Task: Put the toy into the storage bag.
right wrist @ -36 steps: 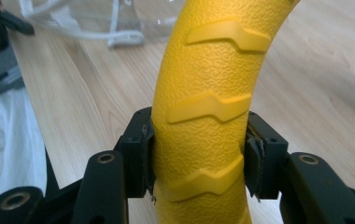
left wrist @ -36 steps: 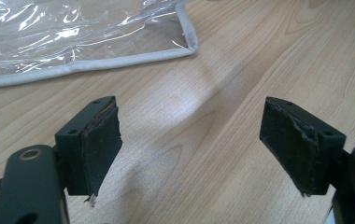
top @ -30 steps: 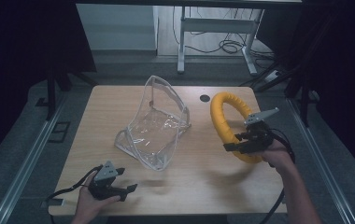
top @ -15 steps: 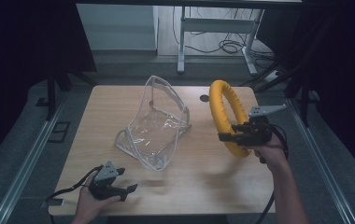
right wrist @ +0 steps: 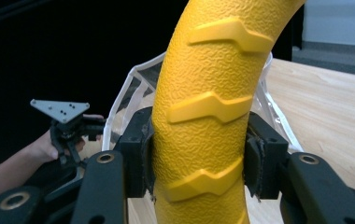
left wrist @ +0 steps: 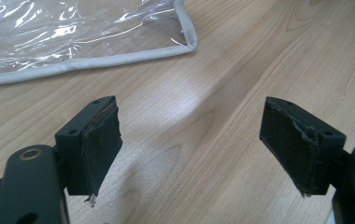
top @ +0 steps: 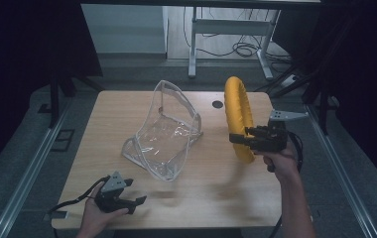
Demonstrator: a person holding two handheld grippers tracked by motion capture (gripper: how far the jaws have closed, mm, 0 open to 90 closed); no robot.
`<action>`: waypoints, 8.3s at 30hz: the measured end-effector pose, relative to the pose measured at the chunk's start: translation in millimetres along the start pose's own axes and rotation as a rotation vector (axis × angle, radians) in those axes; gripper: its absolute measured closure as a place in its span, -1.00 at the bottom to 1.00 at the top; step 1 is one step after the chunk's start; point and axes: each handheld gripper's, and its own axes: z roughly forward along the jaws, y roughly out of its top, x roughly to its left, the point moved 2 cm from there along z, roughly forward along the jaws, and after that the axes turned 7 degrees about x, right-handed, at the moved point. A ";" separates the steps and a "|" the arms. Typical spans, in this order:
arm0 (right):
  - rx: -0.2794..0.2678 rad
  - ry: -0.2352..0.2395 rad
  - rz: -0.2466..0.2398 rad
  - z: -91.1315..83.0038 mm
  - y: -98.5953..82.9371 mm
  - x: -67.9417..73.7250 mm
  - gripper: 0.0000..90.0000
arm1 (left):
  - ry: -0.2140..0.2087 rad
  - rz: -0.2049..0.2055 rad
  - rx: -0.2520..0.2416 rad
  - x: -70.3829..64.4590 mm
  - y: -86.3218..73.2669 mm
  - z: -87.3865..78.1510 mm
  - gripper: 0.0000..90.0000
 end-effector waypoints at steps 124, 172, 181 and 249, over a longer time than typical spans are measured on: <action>-0.577 0.172 -0.150 52.2 90.5 119.5 0.12 | -0.013 0.016 0.044 -1.1 -1.9 6.4 -0.55; -0.455 0.314 -0.126 116.0 81.1 136.5 0.12 | -0.007 0.032 0.065 -1.3 -3.7 6.8 -0.56; -0.435 0.324 -0.112 126.8 75.1 133.4 0.12 | -0.006 0.036 0.070 -1.3 -4.2 7.2 -0.56; -0.223 0.193 0.034 194.5 15.3 76.6 0.04 | -0.002 0.050 0.081 -2.8 -6.2 8.1 -0.56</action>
